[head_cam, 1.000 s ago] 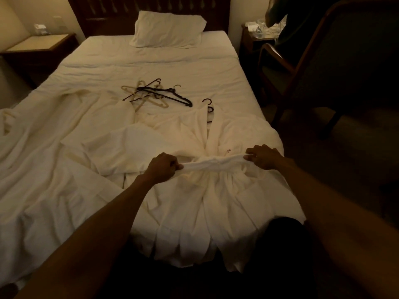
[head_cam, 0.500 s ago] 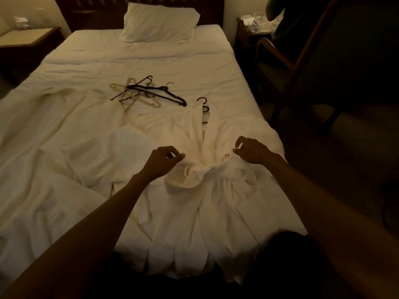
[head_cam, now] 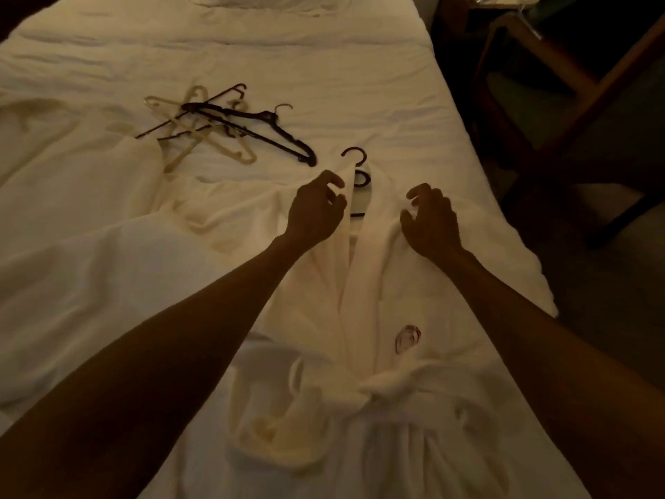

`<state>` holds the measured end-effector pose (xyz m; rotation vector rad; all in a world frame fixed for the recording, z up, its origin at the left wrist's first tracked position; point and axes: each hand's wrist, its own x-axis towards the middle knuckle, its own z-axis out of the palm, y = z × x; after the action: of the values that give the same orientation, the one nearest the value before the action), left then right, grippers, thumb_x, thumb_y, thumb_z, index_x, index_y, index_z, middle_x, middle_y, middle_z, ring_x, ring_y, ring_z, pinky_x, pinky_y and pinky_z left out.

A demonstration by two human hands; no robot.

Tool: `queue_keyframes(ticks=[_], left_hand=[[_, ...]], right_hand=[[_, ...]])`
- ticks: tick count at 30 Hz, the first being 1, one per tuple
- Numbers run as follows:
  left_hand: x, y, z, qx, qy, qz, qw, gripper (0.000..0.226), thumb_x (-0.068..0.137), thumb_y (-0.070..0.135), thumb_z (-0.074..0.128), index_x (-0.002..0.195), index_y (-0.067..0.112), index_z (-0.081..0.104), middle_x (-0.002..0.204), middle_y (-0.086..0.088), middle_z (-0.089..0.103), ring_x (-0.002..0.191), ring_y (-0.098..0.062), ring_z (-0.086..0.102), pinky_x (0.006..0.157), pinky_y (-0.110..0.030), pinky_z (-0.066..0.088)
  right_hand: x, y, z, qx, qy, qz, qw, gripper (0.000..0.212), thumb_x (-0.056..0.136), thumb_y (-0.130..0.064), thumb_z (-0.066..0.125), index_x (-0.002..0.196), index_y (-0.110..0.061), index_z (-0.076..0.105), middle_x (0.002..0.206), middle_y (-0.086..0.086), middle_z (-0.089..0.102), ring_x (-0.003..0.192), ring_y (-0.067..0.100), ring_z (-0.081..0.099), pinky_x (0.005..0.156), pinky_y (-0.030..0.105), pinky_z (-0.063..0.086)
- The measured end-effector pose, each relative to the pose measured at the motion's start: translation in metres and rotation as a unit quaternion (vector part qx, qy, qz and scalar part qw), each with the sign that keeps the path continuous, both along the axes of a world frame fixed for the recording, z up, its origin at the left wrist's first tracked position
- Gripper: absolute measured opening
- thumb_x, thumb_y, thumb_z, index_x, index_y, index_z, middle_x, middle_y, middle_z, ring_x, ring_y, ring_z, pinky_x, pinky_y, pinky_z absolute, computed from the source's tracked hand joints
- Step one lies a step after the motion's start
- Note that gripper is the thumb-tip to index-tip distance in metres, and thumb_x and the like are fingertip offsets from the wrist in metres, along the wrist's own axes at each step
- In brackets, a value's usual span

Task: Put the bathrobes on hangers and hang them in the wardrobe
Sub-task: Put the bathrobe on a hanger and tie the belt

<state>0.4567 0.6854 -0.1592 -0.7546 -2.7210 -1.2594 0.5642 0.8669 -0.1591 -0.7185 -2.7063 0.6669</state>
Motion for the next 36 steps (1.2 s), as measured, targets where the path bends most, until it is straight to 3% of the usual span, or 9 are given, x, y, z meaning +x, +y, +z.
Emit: queue_keyframes(ticks=[4,7,11,15,19,24,26,32,36], left_hand=[[-0.040,0.031,-0.030,-0.003,0.061,0.031,0.998,0.027,0.088,0.022,0.057,0.115,0.019,0.059,0.101,-0.002,0.062,0.098,-0.021,0.055,0.083,-0.035,0.047],[-0.070,0.048,-0.037,0.012,0.062,0.027,0.998,0.033,0.089,0.028,0.052,0.118,0.015,0.058,0.108,-0.004,0.064,0.101,-0.023,0.057,0.088,-0.037,0.047],[-0.110,0.076,-0.030,-0.006,-0.024,0.004,1.000,0.046,0.098,0.036,0.049,0.137,0.012,0.048,0.133,-0.009,0.058,0.121,-0.026,0.054,0.102,-0.040,0.043],[-0.131,0.107,-0.016,-0.092,-0.127,-0.039,0.987,0.060,0.103,0.038,0.046,0.151,0.006,0.029,0.151,-0.017,0.040,0.138,-0.030,0.038,0.109,-0.032,0.029],[-0.143,0.120,-0.001,-0.153,-0.173,-0.048,0.972,0.043,0.102,0.035,0.049,0.132,0.005,0.053,0.133,-0.015,0.056,0.121,-0.031,0.052,0.093,-0.030,0.039],[-0.160,0.106,0.070,-0.063,-0.209,-0.080,0.973,0.020,0.094,0.026,0.066,0.103,0.009,0.073,0.092,-0.008,0.071,0.081,-0.017,0.065,0.076,-0.029,0.052],[-0.165,0.096,0.121,-0.042,-0.229,-0.132,0.964,0.017,0.091,0.020,0.070,0.100,0.006,0.074,0.078,-0.006,0.070,0.065,-0.008,0.061,0.064,-0.019,0.051],[-0.144,0.080,0.264,-0.072,-0.185,-0.241,0.950,0.004,0.088,0.016,0.073,0.087,0.013,0.075,0.068,0.002,0.069,0.059,-0.005,0.061,0.062,-0.018,0.048],[-0.119,0.064,0.346,-0.048,-0.127,-0.216,0.967,0.004,0.086,0.012,0.074,0.083,0.011,0.075,0.064,-0.001,0.068,0.054,-0.005,0.059,0.058,-0.018,0.048]], right_hand=[[-0.047,0.023,-0.022,0.068,-0.001,-0.045,0.997,0.037,0.094,-0.034,0.052,0.128,-0.019,0.047,0.132,0.010,0.050,0.120,0.029,0.046,0.100,0.045,0.037],[-0.075,0.034,-0.026,0.085,-0.064,-0.036,0.994,0.052,0.094,-0.054,0.044,0.133,-0.019,0.048,0.134,0.009,0.051,0.123,0.030,0.045,0.102,0.047,0.033],[-0.098,0.051,-0.023,0.071,-0.153,-0.017,0.986,0.070,0.084,-0.076,0.043,0.125,-0.021,0.054,0.128,0.010,0.053,0.121,0.033,0.045,0.099,0.049,0.035],[-0.100,0.059,-0.029,0.016,-0.173,0.020,0.985,0.069,0.081,-0.078,0.046,0.124,-0.024,0.055,0.124,0.009,0.056,0.118,0.032,0.047,0.099,0.047,0.035],[-0.093,0.060,-0.020,-0.014,-0.162,0.052,0.985,0.064,0.084,-0.074,0.046,0.124,-0.025,0.057,0.117,0.009,0.059,0.110,0.028,0.052,0.094,0.043,0.039],[-0.080,0.053,0.035,-0.090,-0.102,0.064,0.989,0.062,0.084,-0.062,0.060,0.124,-0.015,0.061,0.114,0.006,0.058,0.104,0.021,0.053,0.089,0.037,0.046],[-0.078,0.050,0.072,-0.118,-0.068,0.065,0.988,0.060,0.084,-0.058,0.063,0.122,-0.011,0.061,0.114,0.006,0.058,0.104,0.021,0.054,0.088,0.034,0.045],[-0.064,0.035,0.184,-0.147,-0.064,0.108,0.981,0.037,0.095,-0.040,0.057,0.118,-0.012,0.061,0.113,0.007,0.063,0.106,0.024,0.059,0.095,0.033,0.046],[-0.046,0.019,0.264,-0.167,-0.028,0.115,0.979,0.031,0.100,-0.028,0.050,0.121,-0.011,0.065,0.119,0.008,0.067,0.110,0.022,0.060,0.098,0.028,0.043]])
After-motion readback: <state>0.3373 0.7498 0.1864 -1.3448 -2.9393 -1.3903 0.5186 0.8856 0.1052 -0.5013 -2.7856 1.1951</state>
